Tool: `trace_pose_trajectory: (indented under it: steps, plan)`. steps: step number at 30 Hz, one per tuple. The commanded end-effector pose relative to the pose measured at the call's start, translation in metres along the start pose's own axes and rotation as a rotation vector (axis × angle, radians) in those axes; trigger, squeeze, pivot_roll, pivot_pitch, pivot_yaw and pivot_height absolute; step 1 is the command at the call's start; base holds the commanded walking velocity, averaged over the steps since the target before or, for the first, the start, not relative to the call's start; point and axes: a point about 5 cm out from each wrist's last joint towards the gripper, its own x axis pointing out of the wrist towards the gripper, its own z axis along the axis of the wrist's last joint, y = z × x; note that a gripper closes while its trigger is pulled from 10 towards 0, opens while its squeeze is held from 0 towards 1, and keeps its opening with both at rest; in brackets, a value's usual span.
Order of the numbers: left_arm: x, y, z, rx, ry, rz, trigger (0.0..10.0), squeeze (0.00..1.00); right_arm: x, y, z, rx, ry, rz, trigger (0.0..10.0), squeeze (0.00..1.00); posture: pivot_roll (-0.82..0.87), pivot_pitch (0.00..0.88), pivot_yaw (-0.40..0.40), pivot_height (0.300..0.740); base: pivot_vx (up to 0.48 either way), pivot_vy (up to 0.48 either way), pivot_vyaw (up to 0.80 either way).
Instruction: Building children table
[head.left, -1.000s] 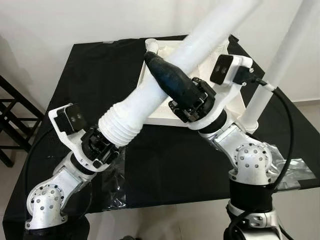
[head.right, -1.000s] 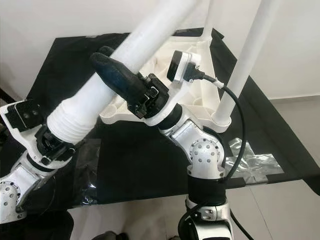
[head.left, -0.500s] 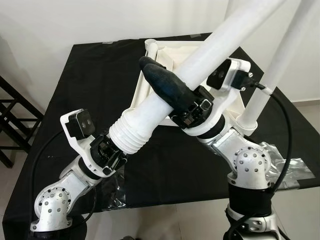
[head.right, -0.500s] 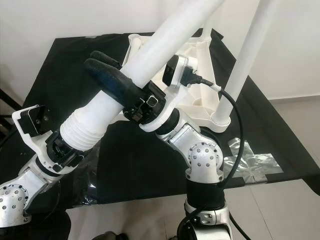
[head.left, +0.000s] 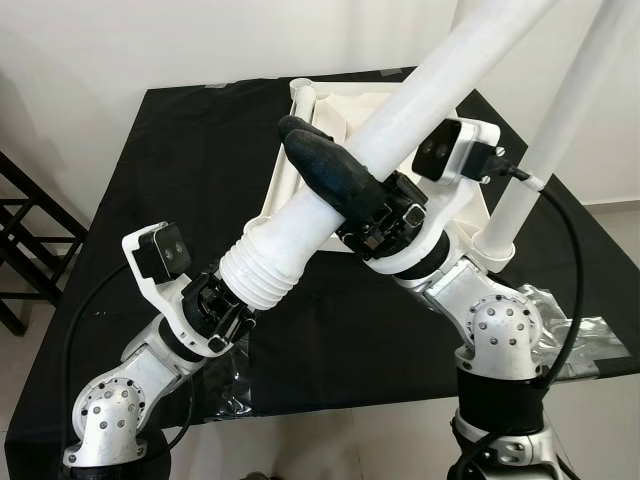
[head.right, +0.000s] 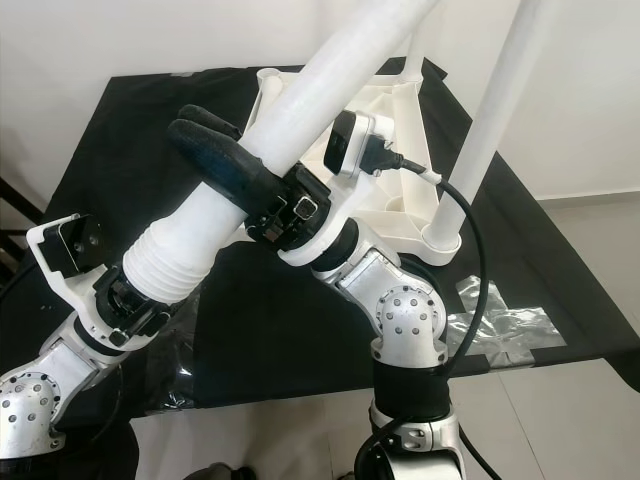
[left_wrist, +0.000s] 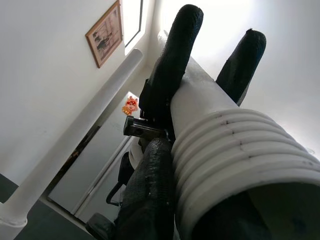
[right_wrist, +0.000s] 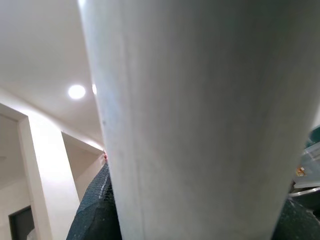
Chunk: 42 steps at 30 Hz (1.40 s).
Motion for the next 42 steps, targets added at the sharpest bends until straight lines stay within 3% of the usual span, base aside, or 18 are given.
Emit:
trace_pose_trajectory:
  steps: [1, 2, 3, 17, 23, 24, 40, 41, 42]
  plan:
    - [0.001, 0.003, -0.007, -0.023, 0.03, 0.011, 10.0, 0.22, 0.003, 0.002, 0.0, 0.002, -0.001, 0.01, 0.0, 0.0, -0.01, 0.119, 0.003, 0.74, 0.0, 0.0, 0.0]
    - [0.001, 0.003, -0.007, -0.023, 0.03, 0.011, 10.0, 0.22, 0.003, 0.002, 0.0, 0.002, -0.001, 0.01, 0.0, 0.0, -0.01, 0.119, 0.003, 0.74, 0.0, 0.0, 0.0]
    - [0.0, 0.007, -0.006, -0.026, 0.019, 0.038, 10.0, 1.0, 0.003, 0.002, 0.001, -0.006, -0.005, 0.004, 0.0, 0.0, -0.01, 0.119, 0.003, 0.74, 0.0, 0.0, 0.0]
    - [-0.013, 0.018, 0.006, 0.015, -0.031, 0.146, 10.0, 1.0, 0.0, -0.011, 0.019, -0.086, -0.06, -0.079, 0.0, 0.0, 0.0, 0.121, 0.007, 0.74, 0.0, 0.0, 0.0]
    - [-0.028, 0.023, 0.013, 0.035, -0.045, 0.211, 10.0, 1.0, 0.002, -0.018, 0.035, -0.151, -0.11, -0.146, 0.0, 0.0, 0.0, 0.119, 0.008, 0.74, 0.0, 0.0, 0.0]
    - [-0.037, 0.024, 0.015, 0.043, -0.047, 0.251, 10.0, 1.0, 0.002, -0.02, 0.041, -0.175, -0.126, -0.165, 0.0, 0.0, 0.0, 0.119, 0.008, 0.74, 0.0, 0.0, 0.0]
    - [-0.063, 0.022, 0.009, 0.038, -0.016, 0.345, 10.0, 1.0, 0.001, -0.024, 0.049, -0.244, -0.117, -0.204, 0.0, 0.0, 0.01, 0.116, 0.014, 0.74, 0.0, 0.0, 0.0]
    - [-0.068, 0.027, 0.014, 0.079, -0.007, 0.41, 10.0, 1.0, -0.001, -0.031, 0.046, -0.299, -0.066, -0.266, 3.6, 0.0, 0.01, 0.11, 0.011, 0.74, 0.0, 0.0, 0.0]
    - [-0.068, 0.027, 0.014, 0.079, -0.007, 0.41, 10.0, 1.0, -0.001, -0.031, 0.046, -0.299, -0.066, -0.266, 3.6, 0.0, 0.01, 0.11, 0.011, 0.74, 0.0, 0.0, 0.0]
